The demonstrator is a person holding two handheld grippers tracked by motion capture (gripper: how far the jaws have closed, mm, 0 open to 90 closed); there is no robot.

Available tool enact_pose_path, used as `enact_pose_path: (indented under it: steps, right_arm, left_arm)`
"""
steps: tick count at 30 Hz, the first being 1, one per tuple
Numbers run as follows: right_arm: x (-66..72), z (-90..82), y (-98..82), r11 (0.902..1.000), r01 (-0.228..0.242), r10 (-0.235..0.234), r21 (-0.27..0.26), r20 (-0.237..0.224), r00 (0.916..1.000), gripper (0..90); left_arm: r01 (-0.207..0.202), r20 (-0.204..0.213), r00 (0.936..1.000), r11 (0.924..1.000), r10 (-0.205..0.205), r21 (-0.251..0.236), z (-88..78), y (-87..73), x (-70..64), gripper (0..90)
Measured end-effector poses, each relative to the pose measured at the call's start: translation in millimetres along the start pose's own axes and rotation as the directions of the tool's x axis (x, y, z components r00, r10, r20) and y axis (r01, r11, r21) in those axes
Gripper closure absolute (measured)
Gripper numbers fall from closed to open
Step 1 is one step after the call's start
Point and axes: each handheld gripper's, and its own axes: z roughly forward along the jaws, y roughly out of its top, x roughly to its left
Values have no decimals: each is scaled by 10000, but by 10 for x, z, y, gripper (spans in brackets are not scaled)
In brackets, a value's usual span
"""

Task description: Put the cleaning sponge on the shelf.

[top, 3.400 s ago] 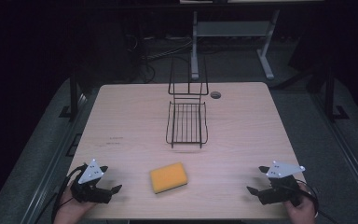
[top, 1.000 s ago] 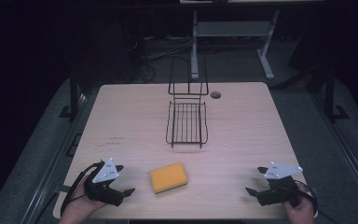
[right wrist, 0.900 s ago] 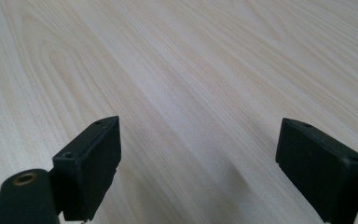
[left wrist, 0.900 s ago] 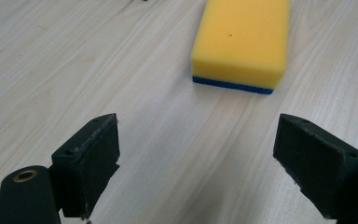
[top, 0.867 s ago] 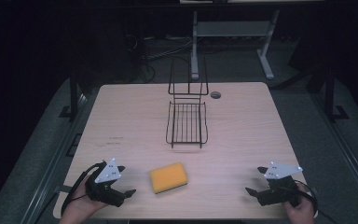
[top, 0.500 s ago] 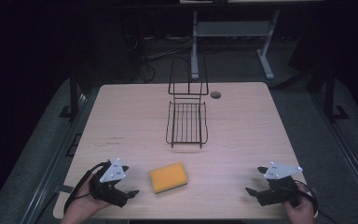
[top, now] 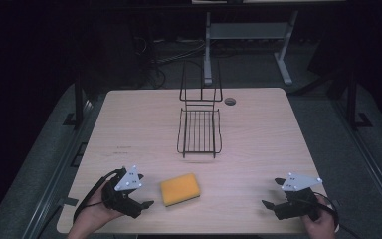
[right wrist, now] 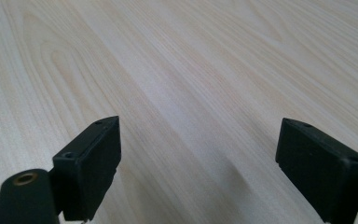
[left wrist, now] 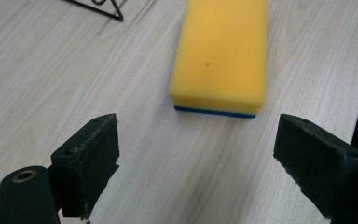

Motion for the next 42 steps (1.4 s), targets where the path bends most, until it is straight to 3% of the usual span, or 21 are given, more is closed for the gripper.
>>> enact_pose_path:
  steps: [20,42]
  right_arm:
    - [15,-6,2,10000,-37,37,6,8,10000,138]
    - [19,-10,4,10000,7,-6,-33,10,10000,138]
  left_arm:
    - [-498,505,9975,9986,487,201,95,229,-36,135]
    - [-919,978,9914,9944,865,522,318,464,-46,135]
